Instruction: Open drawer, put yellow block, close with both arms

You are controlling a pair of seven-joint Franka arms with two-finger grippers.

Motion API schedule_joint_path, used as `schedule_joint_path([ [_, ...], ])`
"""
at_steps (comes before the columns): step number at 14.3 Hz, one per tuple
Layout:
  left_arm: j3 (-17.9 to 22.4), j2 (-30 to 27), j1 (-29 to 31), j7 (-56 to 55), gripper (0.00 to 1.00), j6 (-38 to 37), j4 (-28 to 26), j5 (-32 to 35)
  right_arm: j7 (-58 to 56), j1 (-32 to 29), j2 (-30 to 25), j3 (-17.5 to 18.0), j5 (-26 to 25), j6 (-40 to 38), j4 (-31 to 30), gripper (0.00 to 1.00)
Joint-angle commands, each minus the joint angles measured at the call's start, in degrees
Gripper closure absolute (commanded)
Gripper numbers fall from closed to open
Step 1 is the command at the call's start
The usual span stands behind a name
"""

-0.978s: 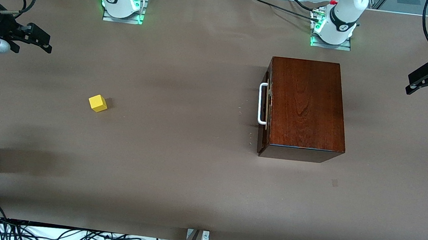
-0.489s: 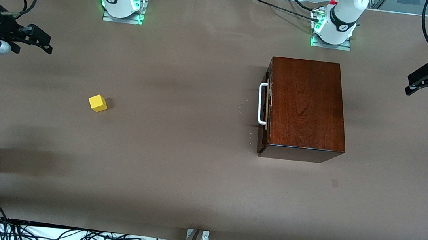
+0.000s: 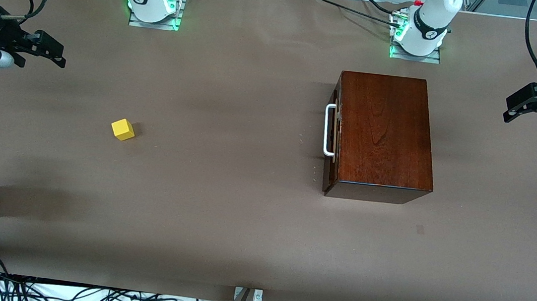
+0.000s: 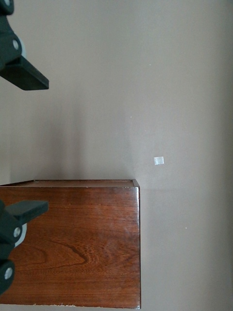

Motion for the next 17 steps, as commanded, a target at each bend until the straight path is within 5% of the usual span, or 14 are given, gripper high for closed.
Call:
schedule_joint_path([
  [1,-0.2,0.2,-0.3,0.5,0.00,-0.6,0.9,-0.7,-0.5,0.2,0.0,-0.1,-0.3,0.4,0.0,0.00],
  [17,-1.2,0.7,-0.4,0.6,0.00,-0.9,0.7,-0.4,-0.4,0.2,0.0,0.0,-0.2,0.5,-0.1,0.00],
])
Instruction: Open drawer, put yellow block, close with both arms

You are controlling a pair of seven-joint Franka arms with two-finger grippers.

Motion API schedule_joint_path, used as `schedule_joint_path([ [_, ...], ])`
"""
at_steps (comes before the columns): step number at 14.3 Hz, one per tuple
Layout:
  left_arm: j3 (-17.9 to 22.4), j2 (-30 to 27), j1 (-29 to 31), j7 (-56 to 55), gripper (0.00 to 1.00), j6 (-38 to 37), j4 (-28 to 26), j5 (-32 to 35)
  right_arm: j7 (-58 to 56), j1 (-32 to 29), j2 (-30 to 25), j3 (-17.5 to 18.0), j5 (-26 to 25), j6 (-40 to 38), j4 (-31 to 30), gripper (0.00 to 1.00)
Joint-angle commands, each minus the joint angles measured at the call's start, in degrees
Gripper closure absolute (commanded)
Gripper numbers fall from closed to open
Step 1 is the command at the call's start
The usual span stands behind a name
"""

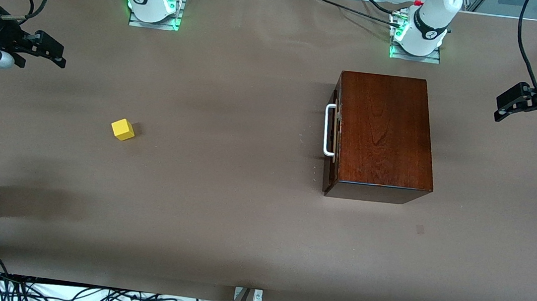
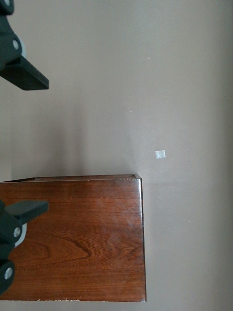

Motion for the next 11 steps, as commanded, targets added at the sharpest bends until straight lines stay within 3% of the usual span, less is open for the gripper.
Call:
schedule_joint_path([
  [1,0.2,0.3,-0.4,0.6,0.00,-1.0,0.6,-0.4,-0.4,0.2,-0.1,0.0,-0.2,0.5,-0.1,0.00],
  [11,-0.1,0.3,-0.4,0.4,0.00,-2.6,0.7,-0.5,-0.4,0.3,-0.1,0.1,-0.2,0.6,-0.2,0.00],
])
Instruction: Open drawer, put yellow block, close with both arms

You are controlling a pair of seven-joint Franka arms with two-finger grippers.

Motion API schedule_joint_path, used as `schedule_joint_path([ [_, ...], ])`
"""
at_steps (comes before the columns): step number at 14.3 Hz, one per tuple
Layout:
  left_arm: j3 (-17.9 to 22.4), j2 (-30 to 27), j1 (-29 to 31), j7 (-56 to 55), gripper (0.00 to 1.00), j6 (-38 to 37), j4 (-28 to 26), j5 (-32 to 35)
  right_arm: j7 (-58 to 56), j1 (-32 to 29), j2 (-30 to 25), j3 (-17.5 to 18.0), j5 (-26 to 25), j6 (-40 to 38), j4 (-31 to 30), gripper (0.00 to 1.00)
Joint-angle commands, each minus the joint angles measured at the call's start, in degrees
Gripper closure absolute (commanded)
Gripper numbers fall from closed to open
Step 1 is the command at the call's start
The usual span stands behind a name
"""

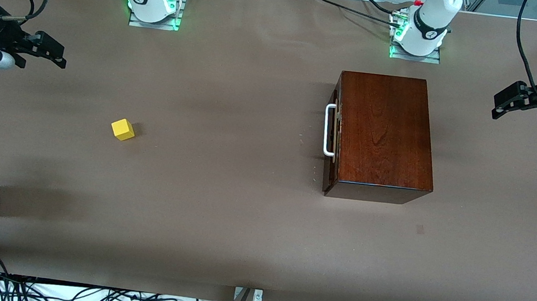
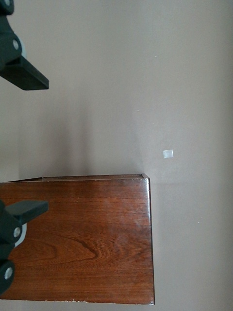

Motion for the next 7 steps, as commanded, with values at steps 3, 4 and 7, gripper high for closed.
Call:
schedule_joint_path([
  [3,0.1,0.2,-0.3,0.4,0.00,-1.0,0.8,-0.5,-0.4,0.2,-0.1,0.1,-0.2,0.5,-0.2,0.00],
  [4,0.1,0.2,-0.4,0.4,0.00,-1.0,0.9,-0.5,-0.4,0.2,0.0,0.1,-0.2,0.5,-0.2,0.00],
  [7,-1.2,0.3,-0.4,-0.1,0.00,-1.2,0.8,-0.5,-0.4,0.2,0.1,0.1,-0.2,0.6,-0.2,0.00],
])
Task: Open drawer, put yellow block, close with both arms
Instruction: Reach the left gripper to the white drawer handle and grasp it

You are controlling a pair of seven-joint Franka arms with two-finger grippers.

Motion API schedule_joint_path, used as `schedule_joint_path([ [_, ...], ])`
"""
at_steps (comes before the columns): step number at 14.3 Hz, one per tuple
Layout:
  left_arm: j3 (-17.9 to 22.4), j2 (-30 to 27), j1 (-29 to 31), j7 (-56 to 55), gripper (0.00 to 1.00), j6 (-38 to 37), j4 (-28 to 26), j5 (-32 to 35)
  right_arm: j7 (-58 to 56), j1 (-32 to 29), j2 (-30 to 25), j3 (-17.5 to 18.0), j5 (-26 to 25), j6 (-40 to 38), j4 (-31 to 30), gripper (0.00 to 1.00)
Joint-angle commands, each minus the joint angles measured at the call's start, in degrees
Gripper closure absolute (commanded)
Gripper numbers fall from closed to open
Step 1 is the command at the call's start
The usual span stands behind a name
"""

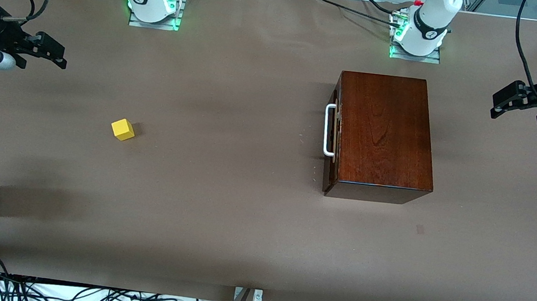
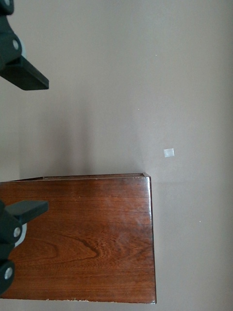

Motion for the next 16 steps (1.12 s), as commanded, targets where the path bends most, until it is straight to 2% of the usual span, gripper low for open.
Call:
schedule_joint_path([
  [1,-1.9,0.3,-0.4,-1.1,0.00,-1.1,0.8,-0.4,-0.4,0.2,-0.1,0.1,-0.2,0.5,-0.2,0.00],
  [6,-9.0,2.4,-0.5,-9.4,0.00,-1.1,1.0,-0.7,-0.4,0.2,-0.1,0.1,-0.2,0.5,-0.2,0.00],
  [10,-16.9,7.1,-2.1,-22.0,0.00,-0.3,1.8,-2.0,-0.4,0.2,-0.1,0.1,-0.2,0.6,-0.2,0.00],
  [16,-17.3,16.3,-15.5,-40.7,0.00,7.7,1.7,-2.1,-0.4,0.2,0.3,0.1,-0.3,0.9,-0.3,0.00],
])
